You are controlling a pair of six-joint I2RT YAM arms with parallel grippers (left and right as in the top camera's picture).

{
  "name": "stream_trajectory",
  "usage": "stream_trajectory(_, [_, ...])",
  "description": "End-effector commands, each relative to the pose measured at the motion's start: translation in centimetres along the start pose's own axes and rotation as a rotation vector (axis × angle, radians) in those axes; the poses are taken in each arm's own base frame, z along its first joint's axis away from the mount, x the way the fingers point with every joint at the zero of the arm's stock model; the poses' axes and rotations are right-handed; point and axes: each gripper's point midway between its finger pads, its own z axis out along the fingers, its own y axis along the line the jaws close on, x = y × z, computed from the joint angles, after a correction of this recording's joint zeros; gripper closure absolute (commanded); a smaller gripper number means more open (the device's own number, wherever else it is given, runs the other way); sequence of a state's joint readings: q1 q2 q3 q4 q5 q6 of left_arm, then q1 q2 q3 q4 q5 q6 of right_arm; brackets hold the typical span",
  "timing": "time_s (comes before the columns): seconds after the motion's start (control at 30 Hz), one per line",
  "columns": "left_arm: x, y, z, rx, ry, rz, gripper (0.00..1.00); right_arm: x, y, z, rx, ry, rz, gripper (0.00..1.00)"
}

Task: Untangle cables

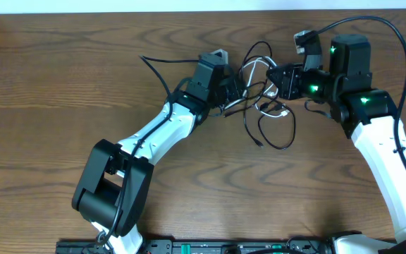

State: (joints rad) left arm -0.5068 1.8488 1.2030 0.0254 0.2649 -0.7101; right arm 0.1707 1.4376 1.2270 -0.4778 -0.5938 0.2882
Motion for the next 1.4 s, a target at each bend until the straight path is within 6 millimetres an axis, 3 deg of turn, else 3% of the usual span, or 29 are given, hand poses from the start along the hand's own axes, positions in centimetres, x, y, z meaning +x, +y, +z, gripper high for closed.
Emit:
stream_trajectory(0.0, [-3.0,3.7,-0.6,-0.214,-0.174,-0.008,0.74,0.3,-0.8,-0.4,0.02,0.013,0.011,0.99])
stream_trajectory(0.1, [-4.2,6.0,-1.6,-0.347,-0.257,0.011,0.92,0.7,-1.9,-0.8,0.044,0.028,0.046,0.99])
stream_trajectory(0.2, [-5.0,7.0,-2.3,-0.429,-0.29,0.119,0.93,1.0,-3.9,-1.5,0.114,0.036,0.093,0.99])
stream_trajectory(0.37, [-6.0,6.3,-3.7,-0.449,-0.308,0.226,0.92,2.0,-10.5,-4.2,0.427,0.031,0.205,0.99])
stream_trajectory(0.47, [-7.4,5.3,-5.7,-0.434,-0.354,0.215,0.92,2.8,-14.1,-6.2,0.61,0.032,0.246,0.99])
stream_trajectory(0.57, [-8.9,4.5,-8.0,-0.414,-0.401,0.2,0.92,3.4,-16.1,-7.0,0.689,0.043,0.277,0.99])
stream_trajectory(0.7, [-10.4,2.4,-11.8,-0.372,-0.459,0.228,0.93,4.3,-18.1,-6.7,0.717,0.076,0.318,0.99])
stream_trajectory(0.9, [-12.1,-1.2,-17.7,-0.3,-0.57,0.283,0.93,6.7,-20.8,-4.5,0.736,0.178,0.371,0.99])
stream_trajectory(1.2, [-14.1,-5.6,-25.4,-0.187,-0.759,0.34,0.92,9.2,-23.0,-1.9,0.732,0.271,0.414,0.98])
stream_trajectory(1.27, [-14.3,-6.5,-26.9,-0.154,-0.797,0.337,0.93,9.1,-22.5,-1.2,0.672,0.281,0.383,0.83])
stream_trajectory(1.33, [-14.1,-7.6,-27.4,-0.098,-0.794,0.352,0.92,8.6,-21.7,-0.4,0.592,0.283,0.332,0.5])
stream_trajectory(1.37, [-13.9,-8.0,-27.5,-0.073,-0.785,0.361,0.93,8.3,-21.1,0.1,0.546,0.282,0.306,0.42])
